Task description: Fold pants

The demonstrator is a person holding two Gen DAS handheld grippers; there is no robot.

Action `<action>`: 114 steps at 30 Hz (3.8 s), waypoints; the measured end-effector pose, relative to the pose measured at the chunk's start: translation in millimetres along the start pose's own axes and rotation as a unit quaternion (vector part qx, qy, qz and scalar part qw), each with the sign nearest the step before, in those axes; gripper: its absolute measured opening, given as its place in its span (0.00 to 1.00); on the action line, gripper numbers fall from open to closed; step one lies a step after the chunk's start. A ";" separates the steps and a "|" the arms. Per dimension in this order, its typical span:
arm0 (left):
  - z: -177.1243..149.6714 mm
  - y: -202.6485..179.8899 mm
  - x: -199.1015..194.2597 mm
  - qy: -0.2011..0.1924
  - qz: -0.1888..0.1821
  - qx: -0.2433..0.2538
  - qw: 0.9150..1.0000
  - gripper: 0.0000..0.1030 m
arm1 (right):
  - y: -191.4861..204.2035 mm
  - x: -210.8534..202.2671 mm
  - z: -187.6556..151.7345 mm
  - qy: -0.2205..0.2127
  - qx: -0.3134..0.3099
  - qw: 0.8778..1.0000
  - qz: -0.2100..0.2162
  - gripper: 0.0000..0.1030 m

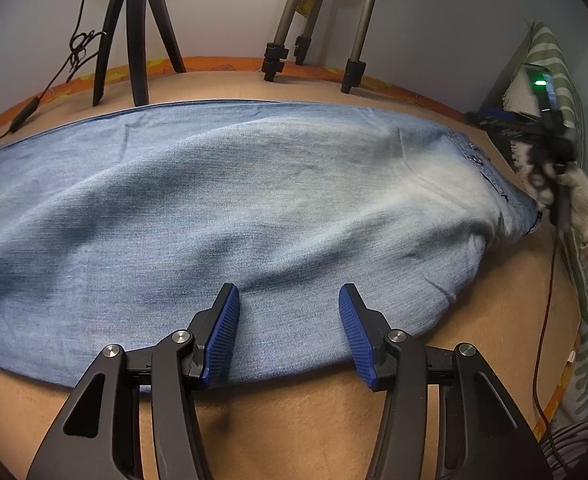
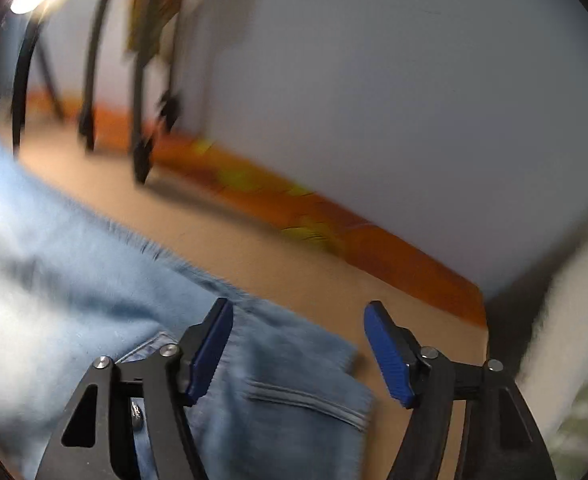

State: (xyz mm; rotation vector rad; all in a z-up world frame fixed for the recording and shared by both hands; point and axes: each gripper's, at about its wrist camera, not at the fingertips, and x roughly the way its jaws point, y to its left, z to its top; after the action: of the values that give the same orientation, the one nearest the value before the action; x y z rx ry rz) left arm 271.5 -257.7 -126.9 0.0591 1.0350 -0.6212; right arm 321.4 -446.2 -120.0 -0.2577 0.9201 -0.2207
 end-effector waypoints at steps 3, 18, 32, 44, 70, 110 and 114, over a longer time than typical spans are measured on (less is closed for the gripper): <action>1.2 0.4 0.6 0.001 0.000 -0.009 1.000 0.49 | -49.0 -23.5 -22.3 -0.001 0.094 0.995 0.020 0.68; 4.5 -13.4 -11.3 -0.010 -0.008 0.003 1.000 0.49 | -68.7 -15.6 -87.6 0.086 0.214 0.968 0.100 0.65; 6.9 -0.8 -20.0 -0.020 0.007 -0.004 1.000 0.49 | -56.1 -11.4 -64.6 0.025 0.215 0.972 0.086 0.01; 9.0 -3.4 -22.0 -0.019 0.013 0.001 1.000 0.49 | -59.0 36.8 -45.9 0.065 0.185 0.980 0.030 0.01; -11.2 -50.1 -41.3 -0.014 -0.031 0.092 0.995 0.44 | 94.6 -116.1 -122.8 0.069 0.300 0.927 0.214 0.45; 9.2 -56.1 -31.2 -0.073 0.075 0.144 0.984 0.44 | 121.5 -73.2 -94.0 0.052 0.347 0.834 0.426 0.31; 16.5 -49.9 -40.7 -0.086 0.079 0.126 0.985 0.44 | 100.5 -94.4 -91.5 -0.005 0.362 0.816 0.450 0.30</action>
State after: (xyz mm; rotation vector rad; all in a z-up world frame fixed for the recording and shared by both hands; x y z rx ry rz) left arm 244.7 -286.0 -73.0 0.3020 0.7721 -0.5987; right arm 200.0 -334.4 -133.2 0.8899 0.7965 0.3228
